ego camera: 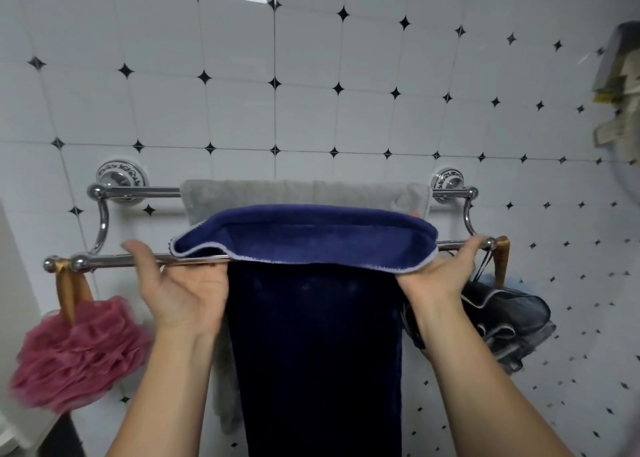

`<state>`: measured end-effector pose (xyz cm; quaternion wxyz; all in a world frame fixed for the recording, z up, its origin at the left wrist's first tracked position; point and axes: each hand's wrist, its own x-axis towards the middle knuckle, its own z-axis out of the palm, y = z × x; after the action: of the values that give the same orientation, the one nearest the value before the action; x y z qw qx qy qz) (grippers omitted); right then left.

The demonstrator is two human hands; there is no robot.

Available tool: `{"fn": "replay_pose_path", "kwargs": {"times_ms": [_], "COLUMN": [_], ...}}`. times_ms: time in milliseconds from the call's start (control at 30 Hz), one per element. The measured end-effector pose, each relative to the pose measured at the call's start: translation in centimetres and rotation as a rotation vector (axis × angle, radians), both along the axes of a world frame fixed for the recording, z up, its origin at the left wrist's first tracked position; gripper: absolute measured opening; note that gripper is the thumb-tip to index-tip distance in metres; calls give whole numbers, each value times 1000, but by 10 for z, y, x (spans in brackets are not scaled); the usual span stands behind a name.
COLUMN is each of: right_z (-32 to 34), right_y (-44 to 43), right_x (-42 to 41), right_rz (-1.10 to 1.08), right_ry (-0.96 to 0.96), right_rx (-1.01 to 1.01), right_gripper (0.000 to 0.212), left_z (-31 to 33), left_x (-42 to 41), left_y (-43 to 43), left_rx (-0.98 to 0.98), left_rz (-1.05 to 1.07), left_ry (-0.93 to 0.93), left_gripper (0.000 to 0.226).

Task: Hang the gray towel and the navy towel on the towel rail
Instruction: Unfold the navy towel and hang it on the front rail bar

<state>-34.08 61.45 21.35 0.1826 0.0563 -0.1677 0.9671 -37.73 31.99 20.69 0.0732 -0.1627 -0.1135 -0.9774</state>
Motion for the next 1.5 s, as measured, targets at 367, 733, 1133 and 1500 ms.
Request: {"fn": "replay_pose_path", "kwargs": {"times_ms": [367, 733, 1133, 1500], "right_z": [13, 12, 14, -30], "right_y": [-8, 9, 10, 13], "right_x": [11, 23, 38, 48], "right_rz": [-67, -118, -263, -223], "right_ry": [-251, -548, -722, -433], "right_rx": [409, 747, 1062, 1007], "right_gripper": [18, 13, 30, 31], "left_z": [0, -7, -2, -21], "left_x": [-4, 1, 20, 45], "left_y": [4, 2, 4, -37], "left_rx": [-210, -397, -697, -1072], "left_rz": [119, 298, 388, 323], "left_ry": [-34, -156, -535, -534], "left_gripper": [42, 31, 27, 24]}}
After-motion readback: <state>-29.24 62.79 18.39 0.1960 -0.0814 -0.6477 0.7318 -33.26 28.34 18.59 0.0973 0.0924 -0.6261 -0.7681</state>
